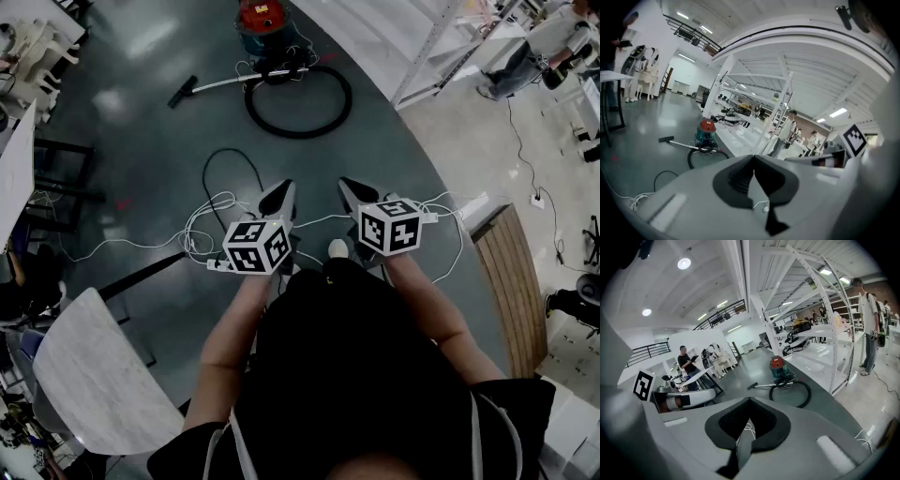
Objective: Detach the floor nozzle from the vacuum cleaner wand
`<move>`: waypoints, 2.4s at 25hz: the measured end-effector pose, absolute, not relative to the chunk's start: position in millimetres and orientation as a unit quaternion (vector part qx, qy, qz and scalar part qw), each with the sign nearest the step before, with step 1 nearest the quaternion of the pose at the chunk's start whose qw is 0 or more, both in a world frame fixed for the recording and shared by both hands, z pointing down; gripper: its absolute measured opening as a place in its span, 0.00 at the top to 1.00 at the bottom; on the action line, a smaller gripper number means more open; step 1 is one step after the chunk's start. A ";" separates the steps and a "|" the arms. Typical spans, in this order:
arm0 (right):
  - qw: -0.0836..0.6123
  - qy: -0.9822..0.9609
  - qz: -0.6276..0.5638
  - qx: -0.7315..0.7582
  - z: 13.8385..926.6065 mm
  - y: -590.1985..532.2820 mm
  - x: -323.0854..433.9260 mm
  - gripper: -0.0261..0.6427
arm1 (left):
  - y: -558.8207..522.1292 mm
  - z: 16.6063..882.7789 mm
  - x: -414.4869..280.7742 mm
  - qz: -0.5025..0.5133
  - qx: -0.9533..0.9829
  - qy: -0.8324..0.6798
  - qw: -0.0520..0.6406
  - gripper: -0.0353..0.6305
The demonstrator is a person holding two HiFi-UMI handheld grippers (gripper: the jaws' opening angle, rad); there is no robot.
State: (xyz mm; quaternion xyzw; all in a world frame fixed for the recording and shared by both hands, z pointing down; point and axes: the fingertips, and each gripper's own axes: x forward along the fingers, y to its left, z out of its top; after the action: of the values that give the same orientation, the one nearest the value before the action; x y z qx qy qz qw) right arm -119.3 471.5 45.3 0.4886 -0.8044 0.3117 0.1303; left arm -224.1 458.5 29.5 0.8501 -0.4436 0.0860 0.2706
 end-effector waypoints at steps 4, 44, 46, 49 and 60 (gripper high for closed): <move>0.130 -0.800 0.317 0.492 48.3 470.8 -107.4 0.97 | 452.0 31.5 -218.2 0.092 0.849 -0.445 0.270 0.93; 0.136 -0.772 0.349 0.514 87.7 386.3 24.6 0.97 | 351.0 61.9 -127.2 0.107 0.835 -0.444 0.308 0.93; 0.134 -0.772 0.343 0.518 87.9 377.1 25.9 0.97 | 338.4 62.8 -123.6 0.095 0.839 -0.435 0.312 0.93; 0.144 -0.768 0.338 0.525 90.1 358.3 25.6 0.97 | 314.3 65.6 -120.9 0.085 0.845 -0.423 0.317 0.93; 0.148 -0.741 0.360 0.548 95.5 271.3 22.6 0.97 | 221.4 71.2 -113.9 0.114 0.863 -0.379 0.313 0.93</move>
State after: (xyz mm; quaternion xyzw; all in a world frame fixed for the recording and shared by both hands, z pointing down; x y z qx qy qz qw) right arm 22.6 271.3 95.5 0.5478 -0.7405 0.3601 0.1480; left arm -113.9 221.4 71.2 0.8634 -0.3792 0.1137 0.3127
